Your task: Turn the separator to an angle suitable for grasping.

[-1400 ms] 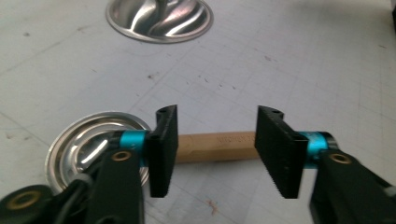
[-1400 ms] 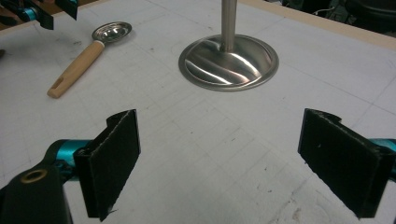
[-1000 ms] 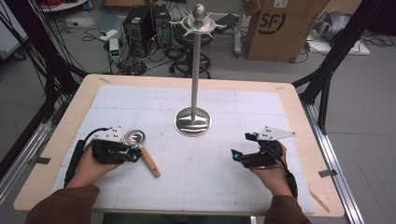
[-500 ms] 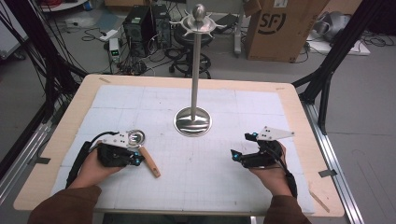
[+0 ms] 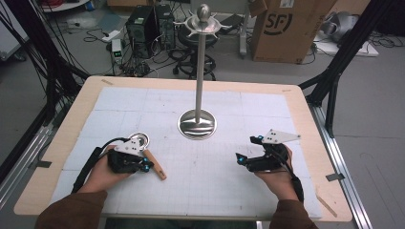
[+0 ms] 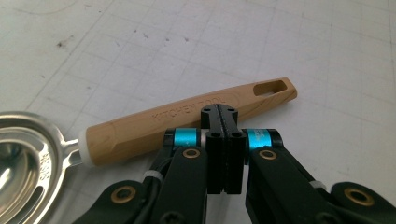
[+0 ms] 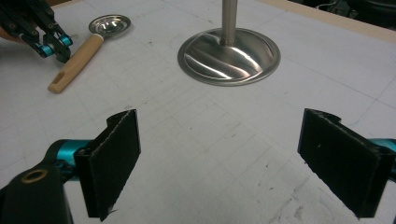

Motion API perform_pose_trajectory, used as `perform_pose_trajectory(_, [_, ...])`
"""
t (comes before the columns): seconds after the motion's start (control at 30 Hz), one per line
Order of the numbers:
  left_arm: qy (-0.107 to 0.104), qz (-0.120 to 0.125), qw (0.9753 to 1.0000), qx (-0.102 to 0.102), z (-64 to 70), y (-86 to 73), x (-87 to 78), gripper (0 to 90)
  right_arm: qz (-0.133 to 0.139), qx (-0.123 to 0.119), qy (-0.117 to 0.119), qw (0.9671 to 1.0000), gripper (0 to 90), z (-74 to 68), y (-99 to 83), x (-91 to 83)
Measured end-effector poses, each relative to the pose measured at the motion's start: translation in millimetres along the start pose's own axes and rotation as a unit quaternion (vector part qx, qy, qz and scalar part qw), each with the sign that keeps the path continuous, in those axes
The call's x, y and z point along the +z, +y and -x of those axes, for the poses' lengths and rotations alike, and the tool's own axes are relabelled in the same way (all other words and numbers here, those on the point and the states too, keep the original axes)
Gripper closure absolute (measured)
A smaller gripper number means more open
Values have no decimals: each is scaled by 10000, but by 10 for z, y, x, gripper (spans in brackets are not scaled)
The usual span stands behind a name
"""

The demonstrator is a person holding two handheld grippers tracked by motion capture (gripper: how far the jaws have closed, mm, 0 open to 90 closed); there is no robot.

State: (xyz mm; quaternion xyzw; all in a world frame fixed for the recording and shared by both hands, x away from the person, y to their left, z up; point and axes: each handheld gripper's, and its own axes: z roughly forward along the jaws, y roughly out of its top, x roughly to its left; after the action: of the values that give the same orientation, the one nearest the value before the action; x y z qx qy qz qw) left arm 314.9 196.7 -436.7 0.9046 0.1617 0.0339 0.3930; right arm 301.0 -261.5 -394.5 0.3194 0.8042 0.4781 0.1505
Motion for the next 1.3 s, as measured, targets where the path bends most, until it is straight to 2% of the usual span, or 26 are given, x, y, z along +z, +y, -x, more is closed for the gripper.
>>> perform_pose_trajectory(0.1, [-25,17,10000,29,18,43,51,897,-10,7,-9,10000,119,-4,0,4])
perform_pose_trajectory(0.33, [77,51,9999,41,48,123,153,897,-17,24,-16,10000,119,-1,-1,-2])
perform_pose_trajectory(0.63, [148,317,9993,-147,28,217,267,897,-16,27,-8,10000,131,-4,-5,-4])
perform_pose_trajectory(0.7, [153,273,9995,-102,16,227,272,897,-26,14,-19,10000,131,-3,-7,1])
perform_pose_trajectory(0.9, [206,311,9991,-199,8,260,317,897,-36,-13,1,10000,131,-4,-8,5])
perform_pose_trajectory(1.07, [237,325,9990,-171,12,267,267,898,-35,-22,1,10000,131,-8,-9,5])
perform_pose_trajectory(1.2, [267,473,9982,-237,12,265,189,897,-42,-13,19,10000,131,-9,-13,5])
perform_pose_trajectory(1.3, [389,645,9966,-335,-33,255,74,897,-29,-32,15,10000,131,-7,-12,3])
